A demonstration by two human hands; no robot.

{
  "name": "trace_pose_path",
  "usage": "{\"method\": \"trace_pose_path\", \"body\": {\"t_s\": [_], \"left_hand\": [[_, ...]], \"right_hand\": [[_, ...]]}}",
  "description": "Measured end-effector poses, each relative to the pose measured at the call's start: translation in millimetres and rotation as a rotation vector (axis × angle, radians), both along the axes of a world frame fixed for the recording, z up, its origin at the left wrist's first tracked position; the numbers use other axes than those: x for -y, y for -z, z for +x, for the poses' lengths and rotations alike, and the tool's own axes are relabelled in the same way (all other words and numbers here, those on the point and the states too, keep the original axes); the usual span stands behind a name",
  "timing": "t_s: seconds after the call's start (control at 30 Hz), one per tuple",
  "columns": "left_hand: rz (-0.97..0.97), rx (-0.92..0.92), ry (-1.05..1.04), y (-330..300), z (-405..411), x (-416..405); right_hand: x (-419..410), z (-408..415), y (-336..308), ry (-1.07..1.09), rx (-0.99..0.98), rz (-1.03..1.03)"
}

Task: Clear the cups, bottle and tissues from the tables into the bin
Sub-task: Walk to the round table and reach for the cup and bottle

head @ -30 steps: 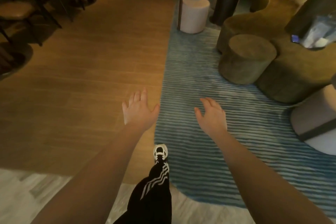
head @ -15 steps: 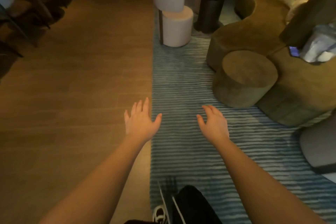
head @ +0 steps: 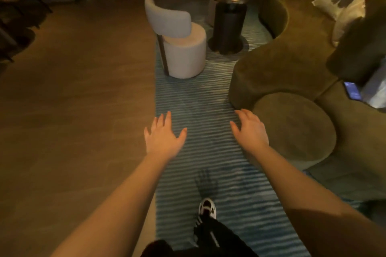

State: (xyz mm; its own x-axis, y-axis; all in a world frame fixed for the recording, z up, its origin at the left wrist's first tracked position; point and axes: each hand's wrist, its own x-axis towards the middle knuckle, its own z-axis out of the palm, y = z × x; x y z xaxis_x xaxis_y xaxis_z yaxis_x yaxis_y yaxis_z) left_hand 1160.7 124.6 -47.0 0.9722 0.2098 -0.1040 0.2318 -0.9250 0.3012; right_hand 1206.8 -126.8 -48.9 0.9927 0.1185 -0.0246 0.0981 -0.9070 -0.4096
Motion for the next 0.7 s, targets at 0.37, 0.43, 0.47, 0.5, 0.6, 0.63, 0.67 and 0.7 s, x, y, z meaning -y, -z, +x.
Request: {"method": "trace_pose_path", "body": {"t_s": [0.37,0.43,0.47,0.5,0.6,0.63,0.67,0.7], "left_hand": [[-0.050,-0.016,0.056,14.5,343.6,8.4],[-0.035,0.025,0.063,27.0,418.7,4.1],[-0.031,0.040,0.070,32.0,456.1,1.3],[-0.039,0.045,0.079,37.4,501.4,-1.5],[-0.053,0.031,0.119,43.2,638.0,-7.0],[-0.048,0.019,0.137,42.3,680.2,-6.6],[-0.045,0.004,0.152,40.4,718.7,-5.7],[-0.043,-0.009,0.163,38.0,754.0,-4.0]], "right_hand": [[11.0,320.8,15.8,0.026,0.022,0.040],[11.5,391.6,25.7,0.051,0.026,0.043],[10.4,425.9,28.7,0.066,0.031,0.039],[9.2,467.3,32.1,0.080,0.036,0.034],[8.2,589.0,32.2,0.114,0.037,0.007],[10.2,626.2,29.4,0.133,0.022,-0.001],[13.4,660.5,26.2,0.148,0.004,-0.007],[17.1,692.0,24.1,0.159,-0.009,-0.010]]}}
